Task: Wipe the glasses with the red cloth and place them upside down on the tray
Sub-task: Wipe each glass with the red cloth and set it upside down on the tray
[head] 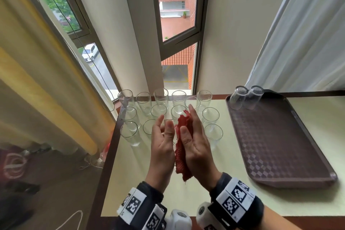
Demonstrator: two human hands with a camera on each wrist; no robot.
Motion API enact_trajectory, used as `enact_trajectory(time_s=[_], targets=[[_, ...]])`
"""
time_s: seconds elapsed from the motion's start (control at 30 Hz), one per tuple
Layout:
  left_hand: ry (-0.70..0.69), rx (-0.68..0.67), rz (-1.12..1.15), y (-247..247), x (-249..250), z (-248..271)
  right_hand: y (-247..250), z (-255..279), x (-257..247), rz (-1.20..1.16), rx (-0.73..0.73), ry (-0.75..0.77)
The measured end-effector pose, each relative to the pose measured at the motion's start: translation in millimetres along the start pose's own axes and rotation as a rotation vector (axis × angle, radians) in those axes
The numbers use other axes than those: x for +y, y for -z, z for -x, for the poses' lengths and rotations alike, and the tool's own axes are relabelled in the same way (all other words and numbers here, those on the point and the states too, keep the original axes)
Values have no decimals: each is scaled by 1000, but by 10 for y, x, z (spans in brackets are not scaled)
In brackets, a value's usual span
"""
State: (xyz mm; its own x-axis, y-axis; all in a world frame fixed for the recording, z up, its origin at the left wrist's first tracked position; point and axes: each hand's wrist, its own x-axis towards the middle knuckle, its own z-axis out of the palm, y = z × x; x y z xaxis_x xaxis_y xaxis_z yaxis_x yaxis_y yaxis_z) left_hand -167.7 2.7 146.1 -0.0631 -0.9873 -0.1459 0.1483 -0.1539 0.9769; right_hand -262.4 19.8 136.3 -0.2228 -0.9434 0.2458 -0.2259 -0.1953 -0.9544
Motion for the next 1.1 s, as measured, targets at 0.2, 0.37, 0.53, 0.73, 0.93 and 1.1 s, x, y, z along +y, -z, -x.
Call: enact_trajectory(time_s=[0.2, 0.37, 0.53, 0.73, 0.93, 1.1], targets=[[-28, -49, 67, -51, 78, 113, -27, -128, -12, -116, 28, -58], [-92, -53, 35, 23, 103, 83, -41, 31, 11, -66, 17, 7], [-95, -14, -38, -10, 59, 149, 5, -2, -37, -200, 34, -95], [-37, 6, -19, -77, -74, 254, 51, 65, -40, -244, 21, -156], [-43, 15, -47, 4, -30, 182, 184, 122, 3, -539, -13, -373], [-91, 13, -9, 100, 122, 156, 292, 167, 61, -858, -130, -793]])
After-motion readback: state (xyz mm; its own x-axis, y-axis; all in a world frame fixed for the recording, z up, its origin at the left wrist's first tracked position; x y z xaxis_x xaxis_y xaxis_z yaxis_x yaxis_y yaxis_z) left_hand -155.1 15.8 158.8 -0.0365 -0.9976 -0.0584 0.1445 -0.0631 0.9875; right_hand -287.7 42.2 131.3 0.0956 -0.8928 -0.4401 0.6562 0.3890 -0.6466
